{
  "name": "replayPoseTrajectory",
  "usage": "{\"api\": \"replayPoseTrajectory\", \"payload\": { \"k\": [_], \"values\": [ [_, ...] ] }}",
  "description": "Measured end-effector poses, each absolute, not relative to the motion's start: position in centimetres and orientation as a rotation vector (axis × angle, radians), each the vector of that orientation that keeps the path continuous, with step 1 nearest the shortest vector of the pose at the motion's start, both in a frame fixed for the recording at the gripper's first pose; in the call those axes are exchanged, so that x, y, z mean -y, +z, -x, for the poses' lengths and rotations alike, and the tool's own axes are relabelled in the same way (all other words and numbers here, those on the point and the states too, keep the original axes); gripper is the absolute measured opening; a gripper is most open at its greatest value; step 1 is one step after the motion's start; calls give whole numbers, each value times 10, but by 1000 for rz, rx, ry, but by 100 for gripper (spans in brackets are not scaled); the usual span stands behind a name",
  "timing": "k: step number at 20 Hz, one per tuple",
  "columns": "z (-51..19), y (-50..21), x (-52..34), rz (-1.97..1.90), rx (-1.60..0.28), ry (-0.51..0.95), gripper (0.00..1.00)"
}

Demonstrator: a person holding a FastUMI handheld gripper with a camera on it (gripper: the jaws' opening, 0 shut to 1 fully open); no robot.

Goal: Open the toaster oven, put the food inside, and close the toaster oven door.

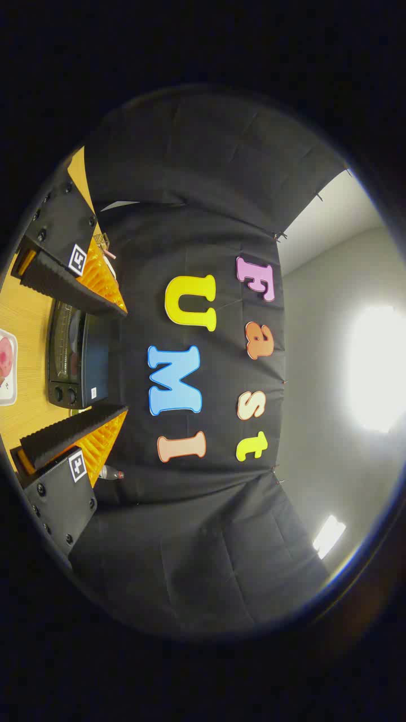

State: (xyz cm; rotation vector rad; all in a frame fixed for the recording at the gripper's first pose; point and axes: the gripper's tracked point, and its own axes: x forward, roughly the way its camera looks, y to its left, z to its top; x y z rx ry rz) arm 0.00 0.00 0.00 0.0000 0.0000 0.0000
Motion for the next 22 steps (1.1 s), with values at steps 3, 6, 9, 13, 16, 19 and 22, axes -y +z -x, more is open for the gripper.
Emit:
{"api": "replayPoseTrajectory", "payload": {
  "k": [3, 6, 9, 13, 16, 19, 22],
  "values": [
    [0, 1, -1, -6, 0, 2, 96],
    [0, -4, -4, -4, -6, 11, 96],
    [-1, -5, -6, -9, -13, 16, 96],
    [-6, -4, -6, -17, -13, 13, 96],
    [-16, -7, -11, -29, -21, 20, 96],
    [-30, -12, -24, -33, -30, 41, 96],
    [-49, -20, -38, -40, -40, 66, 96]
  ]
}}
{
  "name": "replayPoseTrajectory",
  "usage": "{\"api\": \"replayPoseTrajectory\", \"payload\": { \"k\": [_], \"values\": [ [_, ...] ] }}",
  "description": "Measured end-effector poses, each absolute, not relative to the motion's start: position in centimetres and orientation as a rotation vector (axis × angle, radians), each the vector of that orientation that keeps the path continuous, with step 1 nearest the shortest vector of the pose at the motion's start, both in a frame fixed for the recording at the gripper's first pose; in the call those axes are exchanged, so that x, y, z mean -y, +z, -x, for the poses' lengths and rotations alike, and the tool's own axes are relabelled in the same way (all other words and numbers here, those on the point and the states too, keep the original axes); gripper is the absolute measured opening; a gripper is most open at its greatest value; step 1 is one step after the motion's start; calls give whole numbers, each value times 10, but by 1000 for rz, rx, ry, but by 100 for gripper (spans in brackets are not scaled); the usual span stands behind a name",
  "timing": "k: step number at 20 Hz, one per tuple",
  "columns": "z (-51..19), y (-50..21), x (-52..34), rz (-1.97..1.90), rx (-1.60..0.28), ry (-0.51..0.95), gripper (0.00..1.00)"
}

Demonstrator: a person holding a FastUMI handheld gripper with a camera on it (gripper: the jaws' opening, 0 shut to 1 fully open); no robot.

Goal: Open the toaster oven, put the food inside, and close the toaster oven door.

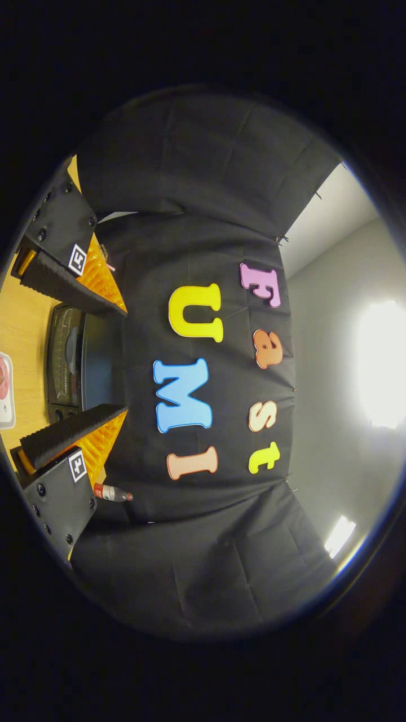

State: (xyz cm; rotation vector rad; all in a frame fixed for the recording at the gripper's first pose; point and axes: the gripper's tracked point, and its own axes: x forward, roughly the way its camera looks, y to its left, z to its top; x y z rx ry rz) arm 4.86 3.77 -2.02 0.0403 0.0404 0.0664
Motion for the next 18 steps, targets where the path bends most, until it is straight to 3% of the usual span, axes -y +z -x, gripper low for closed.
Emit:
{"api": "replayPoseTrajectory", "payload": {
  "k": [11, 18],
  "values": [
    [-131, -114, -76, -23, -196, 129, 96],
    [-185, -183, -67, -25, -319, 82, 96]
  ]
}}
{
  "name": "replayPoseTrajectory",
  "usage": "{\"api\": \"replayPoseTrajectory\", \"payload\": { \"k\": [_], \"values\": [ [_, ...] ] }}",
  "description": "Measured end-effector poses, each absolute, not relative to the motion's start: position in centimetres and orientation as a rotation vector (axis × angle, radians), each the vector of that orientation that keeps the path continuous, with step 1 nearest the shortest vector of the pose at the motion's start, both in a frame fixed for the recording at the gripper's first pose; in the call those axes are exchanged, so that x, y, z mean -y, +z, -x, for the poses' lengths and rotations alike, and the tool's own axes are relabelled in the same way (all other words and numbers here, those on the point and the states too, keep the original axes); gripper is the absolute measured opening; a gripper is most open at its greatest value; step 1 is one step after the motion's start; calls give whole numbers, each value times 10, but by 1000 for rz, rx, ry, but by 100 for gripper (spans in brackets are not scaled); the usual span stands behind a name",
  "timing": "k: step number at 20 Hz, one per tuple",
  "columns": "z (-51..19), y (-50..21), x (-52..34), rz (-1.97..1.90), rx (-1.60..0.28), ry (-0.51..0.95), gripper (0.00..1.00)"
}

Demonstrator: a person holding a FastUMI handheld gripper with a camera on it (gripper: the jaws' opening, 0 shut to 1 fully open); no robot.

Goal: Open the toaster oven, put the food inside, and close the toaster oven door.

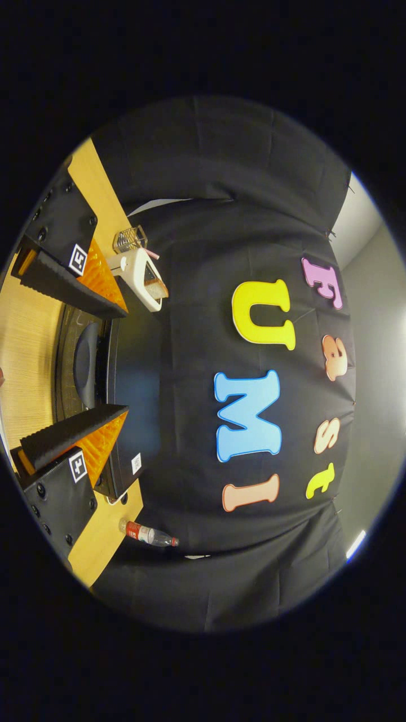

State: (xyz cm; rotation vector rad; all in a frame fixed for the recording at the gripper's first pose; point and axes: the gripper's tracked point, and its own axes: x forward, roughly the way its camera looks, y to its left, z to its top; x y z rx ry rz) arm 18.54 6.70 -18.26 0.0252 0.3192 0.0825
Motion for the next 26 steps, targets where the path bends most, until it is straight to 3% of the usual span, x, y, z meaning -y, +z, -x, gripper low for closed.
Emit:
{"api": "replayPoseTrajectory", "payload": {
  "k": [9, 15, 26],
  "values": [
    [-216, -242, -67, -38, -446, 48, 97],
    [-217, -241, -68, -7, -397, 25, 97],
    [-152, -256, -72, 9, -446, 60, 97]
  ]
}}
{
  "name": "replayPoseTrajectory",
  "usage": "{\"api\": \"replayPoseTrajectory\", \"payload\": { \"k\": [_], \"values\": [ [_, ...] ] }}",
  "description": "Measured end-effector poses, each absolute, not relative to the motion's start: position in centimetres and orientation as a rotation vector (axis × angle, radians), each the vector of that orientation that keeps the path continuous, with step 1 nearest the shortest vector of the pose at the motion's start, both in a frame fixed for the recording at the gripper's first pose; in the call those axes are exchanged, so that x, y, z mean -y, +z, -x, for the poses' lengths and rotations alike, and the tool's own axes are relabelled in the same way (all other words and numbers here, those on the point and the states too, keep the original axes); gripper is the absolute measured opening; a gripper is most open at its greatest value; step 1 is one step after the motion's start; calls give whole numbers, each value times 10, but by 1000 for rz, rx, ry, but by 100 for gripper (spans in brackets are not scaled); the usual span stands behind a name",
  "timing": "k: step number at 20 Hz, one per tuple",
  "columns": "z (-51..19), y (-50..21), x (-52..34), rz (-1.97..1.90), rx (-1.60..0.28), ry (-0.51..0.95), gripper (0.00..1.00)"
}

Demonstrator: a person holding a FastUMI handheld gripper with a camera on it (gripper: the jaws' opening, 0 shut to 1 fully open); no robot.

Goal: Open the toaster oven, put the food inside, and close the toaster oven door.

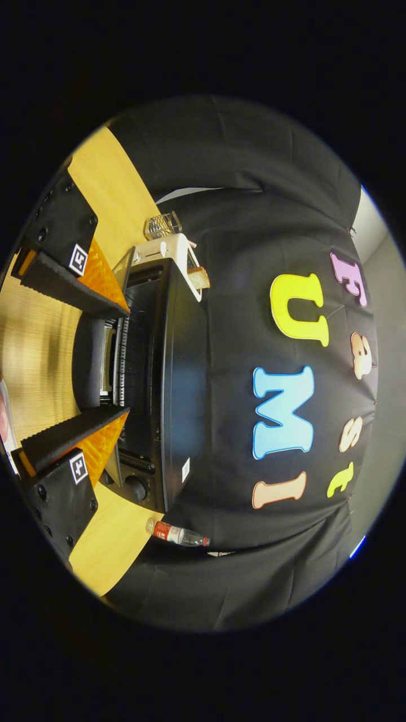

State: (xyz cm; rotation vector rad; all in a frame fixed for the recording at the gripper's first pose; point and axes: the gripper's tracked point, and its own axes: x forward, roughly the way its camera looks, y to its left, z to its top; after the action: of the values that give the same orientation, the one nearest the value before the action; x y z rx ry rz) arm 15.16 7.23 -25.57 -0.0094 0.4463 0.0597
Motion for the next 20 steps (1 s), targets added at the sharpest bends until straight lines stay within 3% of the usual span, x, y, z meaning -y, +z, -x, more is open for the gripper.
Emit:
{"api": "replayPoseTrajectory", "payload": {
  "k": [20],
  "values": [
    [-58, -299, -85, -24, -681, 89, 99]
  ]
}}
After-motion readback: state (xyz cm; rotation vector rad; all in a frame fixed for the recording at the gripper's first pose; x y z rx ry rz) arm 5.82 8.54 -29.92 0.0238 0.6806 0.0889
